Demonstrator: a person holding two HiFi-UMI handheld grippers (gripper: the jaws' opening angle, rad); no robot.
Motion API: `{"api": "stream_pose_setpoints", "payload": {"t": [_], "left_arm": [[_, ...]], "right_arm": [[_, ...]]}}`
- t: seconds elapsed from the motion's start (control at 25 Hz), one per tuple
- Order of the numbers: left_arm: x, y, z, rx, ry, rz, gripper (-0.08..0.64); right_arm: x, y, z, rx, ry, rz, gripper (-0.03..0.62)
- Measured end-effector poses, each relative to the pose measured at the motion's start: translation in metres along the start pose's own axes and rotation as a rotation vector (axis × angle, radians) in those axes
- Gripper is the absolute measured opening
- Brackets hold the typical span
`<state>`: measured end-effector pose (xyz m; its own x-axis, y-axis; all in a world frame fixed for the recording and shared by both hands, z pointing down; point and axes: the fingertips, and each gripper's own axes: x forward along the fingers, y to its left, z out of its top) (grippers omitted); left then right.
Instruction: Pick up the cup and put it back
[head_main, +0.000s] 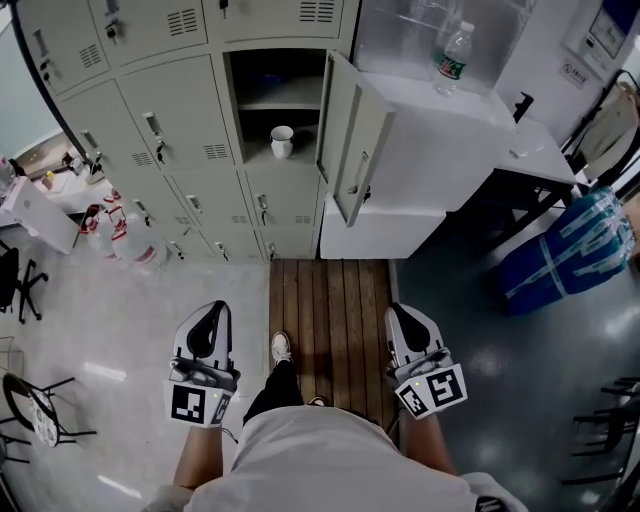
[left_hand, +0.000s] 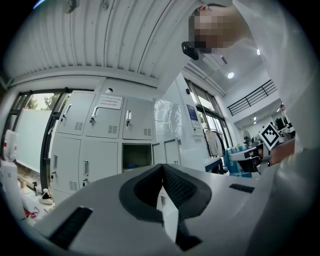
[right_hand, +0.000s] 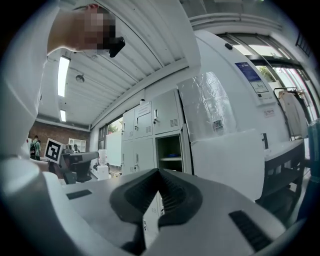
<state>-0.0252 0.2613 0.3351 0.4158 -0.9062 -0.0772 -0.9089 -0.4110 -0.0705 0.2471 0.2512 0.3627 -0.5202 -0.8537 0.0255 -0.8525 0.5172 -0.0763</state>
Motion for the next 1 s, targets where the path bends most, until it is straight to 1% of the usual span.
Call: {"api": "stream_pose_setpoints", "payload": {"t": [0.2,0.36,0.6,0.72,0.8,0.88,1.0], "left_arm": [[0.05,0.041,-0.01,-0.028,0.007,-0.013,0.021],[0.096,0.081,-0.017,-0.067,0.0,-0.037,0.021],[0.161,0.133,-0.034,-0.103,-0.025,-0.091,0.021],[0.191,0.144,-0.039,-0.099,-0.034,-0.124,0.021],[0.205,0.145,-0.039,-0.094,-0.039,-0.146,0.021],[0.217,0.142,-0.037,-0.097,-0.046,-0.165,0.021],[0.233,0.139,-0.036,-0.107,-0.062,-0.171,0.021]], "right_arm": [[0.068,-0.009,0.009,-0.022,0.027,0.022,0.015],[0.129,-0.009,0.021,-0.045,0.044,0.033,0.015],[0.202,-0.007,0.034,-0.091,0.078,0.018,0.015],[0.229,-0.01,0.043,-0.108,0.067,0.009,0.015],[0.242,-0.011,0.044,-0.104,0.066,0.016,0.015],[0.254,-0.013,0.041,-0.093,0.072,0.029,0.015],[0.272,-0.013,0.036,-0.075,0.072,0.061,0.015]]}}
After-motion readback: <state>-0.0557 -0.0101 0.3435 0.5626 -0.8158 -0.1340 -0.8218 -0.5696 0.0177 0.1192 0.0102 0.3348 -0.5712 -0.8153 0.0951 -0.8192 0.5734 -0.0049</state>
